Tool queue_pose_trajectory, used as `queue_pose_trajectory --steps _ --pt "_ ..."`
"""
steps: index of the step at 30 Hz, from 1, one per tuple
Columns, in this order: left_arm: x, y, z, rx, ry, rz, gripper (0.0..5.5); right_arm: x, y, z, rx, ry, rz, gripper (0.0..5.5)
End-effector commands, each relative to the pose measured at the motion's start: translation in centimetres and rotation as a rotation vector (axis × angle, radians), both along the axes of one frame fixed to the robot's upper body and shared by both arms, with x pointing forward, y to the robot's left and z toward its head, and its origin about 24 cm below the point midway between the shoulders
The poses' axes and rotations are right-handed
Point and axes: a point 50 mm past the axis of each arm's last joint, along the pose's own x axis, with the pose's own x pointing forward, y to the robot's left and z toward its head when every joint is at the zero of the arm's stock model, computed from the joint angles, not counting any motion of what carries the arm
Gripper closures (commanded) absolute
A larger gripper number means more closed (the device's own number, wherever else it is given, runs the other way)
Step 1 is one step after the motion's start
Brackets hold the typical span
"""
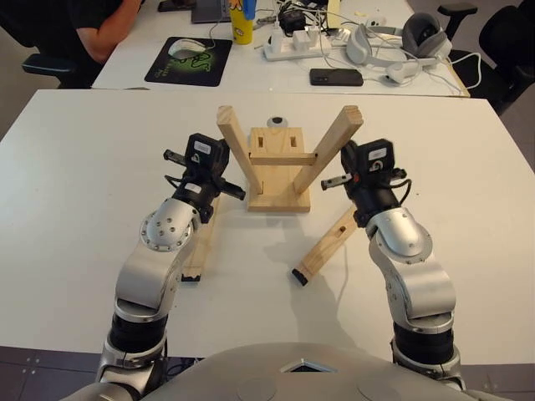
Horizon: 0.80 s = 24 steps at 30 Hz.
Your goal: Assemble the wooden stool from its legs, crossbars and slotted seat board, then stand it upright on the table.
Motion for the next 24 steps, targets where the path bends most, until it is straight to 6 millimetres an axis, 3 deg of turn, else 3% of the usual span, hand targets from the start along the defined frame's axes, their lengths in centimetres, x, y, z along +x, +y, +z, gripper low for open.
queue_pose_trajectory --steps 1,6,10,12,15,16,17,18,20,22,24 --pt "0.7 1.7 -0.6 0.040 0.030 0.075 5.48 0.1 -0.9 -1.3 0.000 0.082 -0.058 5.50" --pt "0.7 6.2 0.7 0.038 -0.083 0.371 5.48 -0.3 -6.4 -0.8 -0.029 0.014 -0.450 5.50" --pt "-0.1 8.2 1.9 0.055 -0.182 0.504 5.48 -0.8 -7.4 0.0 0.015 -0.031 -0.539 5.50" --pt "0.1 7.0 2.4 0.013 -0.216 0.436 5.48 -0.6 -6.2 0.7 0.074 -0.055 -0.474 5.50" --pt "-0.3 -1.3 3.8 -0.084 -0.273 -0.120 5.48 -0.8 2.2 3.4 0.027 -0.217 0.133 5.50" --pt "-1.1 -3.8 3.9 -0.040 -0.287 -0.296 5.48 -1.6 4.7 2.9 0.022 -0.176 0.305 5.50" --pt "-1.6 -5.0 3.8 -0.015 -0.297 -0.373 5.48 -2.2 6.0 2.3 0.013 -0.143 0.399 5.50" --pt "-1.9 -5.8 3.4 0.020 -0.285 -0.416 5.48 -2.6 6.5 1.2 -0.011 -0.086 0.433 5.50" --pt "-1.6 -5.4 2.8 0.045 -0.248 -0.377 5.48 -2.7 5.6 -0.3 -0.055 -0.012 0.385 5.50" --pt "-1.1 -4.2 2.0 0.105 -0.216 -0.315 5.48 -2.4 4.2 -1.1 -0.062 0.032 0.308 5.50" --pt "-0.4 -1.7 0.8 0.178 -0.166 -0.172 5.48 -1.7 2.3 -1.6 -0.059 0.076 0.170 5.50"
